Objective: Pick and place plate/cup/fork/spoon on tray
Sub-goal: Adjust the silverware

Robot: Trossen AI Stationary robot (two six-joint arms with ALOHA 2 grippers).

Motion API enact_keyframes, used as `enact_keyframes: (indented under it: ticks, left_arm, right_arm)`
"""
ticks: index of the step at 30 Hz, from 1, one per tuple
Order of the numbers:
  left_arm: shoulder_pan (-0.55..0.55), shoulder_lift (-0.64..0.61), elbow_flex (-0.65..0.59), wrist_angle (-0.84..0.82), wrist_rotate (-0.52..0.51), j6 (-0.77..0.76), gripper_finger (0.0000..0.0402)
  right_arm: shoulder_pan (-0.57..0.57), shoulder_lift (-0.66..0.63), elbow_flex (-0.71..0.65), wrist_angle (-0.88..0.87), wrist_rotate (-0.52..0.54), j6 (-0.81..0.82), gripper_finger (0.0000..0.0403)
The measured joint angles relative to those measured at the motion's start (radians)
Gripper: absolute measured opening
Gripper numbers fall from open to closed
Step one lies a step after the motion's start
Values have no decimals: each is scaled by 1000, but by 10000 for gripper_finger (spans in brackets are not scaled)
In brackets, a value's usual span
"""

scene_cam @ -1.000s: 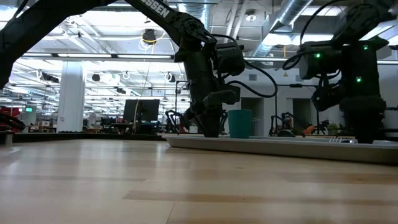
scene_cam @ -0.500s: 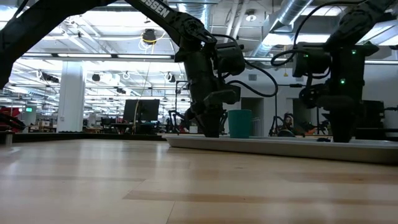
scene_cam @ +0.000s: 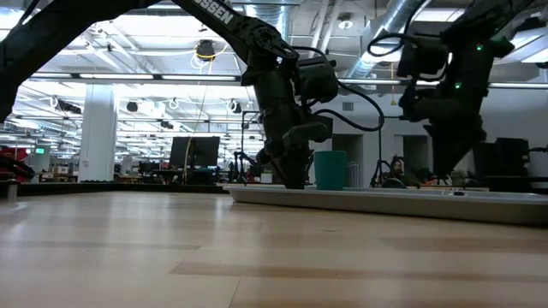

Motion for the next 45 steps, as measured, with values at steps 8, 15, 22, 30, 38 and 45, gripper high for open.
enact_keyframes:
  ticks: [8,15,22,30,38,45]
  left_arm:
    - [0,0,0,-2,0,-5,0]
    - [0,0,0,-2,0,-7,0]
    - [0,0,0,15,0,-7,0]
    - [0,0,0,20,0,-7,0]
    - [0,0,0,21,0,-9,0]
    - [0,0,0,26,0,-10,0]
  right_arm:
    - [-45,95,-6,24,9,-29,127]
    - [-43,44,0,-84,28,16,127]
    - [-58,23,-6,-60,67,20,127]
    - [-27,76,-5,68,23,30,127]
    - [21,166,-6,53,0,20,127]
    - [51,152,-6,24,2,20,127]
